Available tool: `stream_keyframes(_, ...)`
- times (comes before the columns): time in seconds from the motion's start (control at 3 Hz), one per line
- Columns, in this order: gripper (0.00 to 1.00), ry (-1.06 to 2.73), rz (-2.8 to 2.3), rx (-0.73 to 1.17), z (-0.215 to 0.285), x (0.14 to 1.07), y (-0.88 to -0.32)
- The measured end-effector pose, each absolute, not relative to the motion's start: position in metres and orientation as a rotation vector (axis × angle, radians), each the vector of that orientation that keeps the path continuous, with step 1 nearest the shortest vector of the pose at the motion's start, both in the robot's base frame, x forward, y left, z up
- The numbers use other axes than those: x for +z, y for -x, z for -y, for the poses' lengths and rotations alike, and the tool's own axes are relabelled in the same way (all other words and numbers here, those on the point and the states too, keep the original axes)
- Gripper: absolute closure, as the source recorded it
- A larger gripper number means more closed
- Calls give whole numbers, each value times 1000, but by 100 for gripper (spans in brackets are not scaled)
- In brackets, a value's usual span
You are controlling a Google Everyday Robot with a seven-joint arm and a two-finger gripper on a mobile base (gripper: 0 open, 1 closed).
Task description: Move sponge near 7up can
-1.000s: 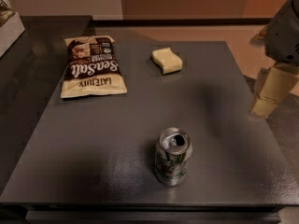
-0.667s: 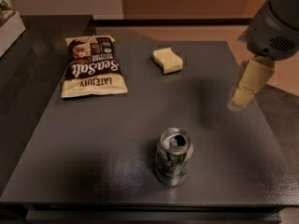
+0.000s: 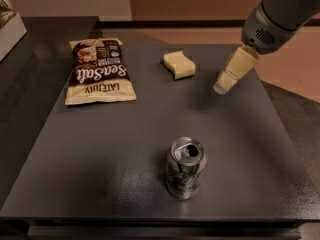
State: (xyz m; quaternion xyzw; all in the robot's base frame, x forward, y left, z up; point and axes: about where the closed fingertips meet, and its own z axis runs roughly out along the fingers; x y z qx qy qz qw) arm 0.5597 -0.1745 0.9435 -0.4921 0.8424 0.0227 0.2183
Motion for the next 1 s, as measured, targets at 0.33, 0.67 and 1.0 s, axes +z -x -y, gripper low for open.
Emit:
stream_keyframes(0.33, 0, 1216, -2344, 129, 170, 928, -597)
stream_keyframes(0.67, 0, 1146, -2324, 154, 159, 913, -628)
stream_keyframes(1.0, 0, 1136, -2285, 161, 142, 901, -657)
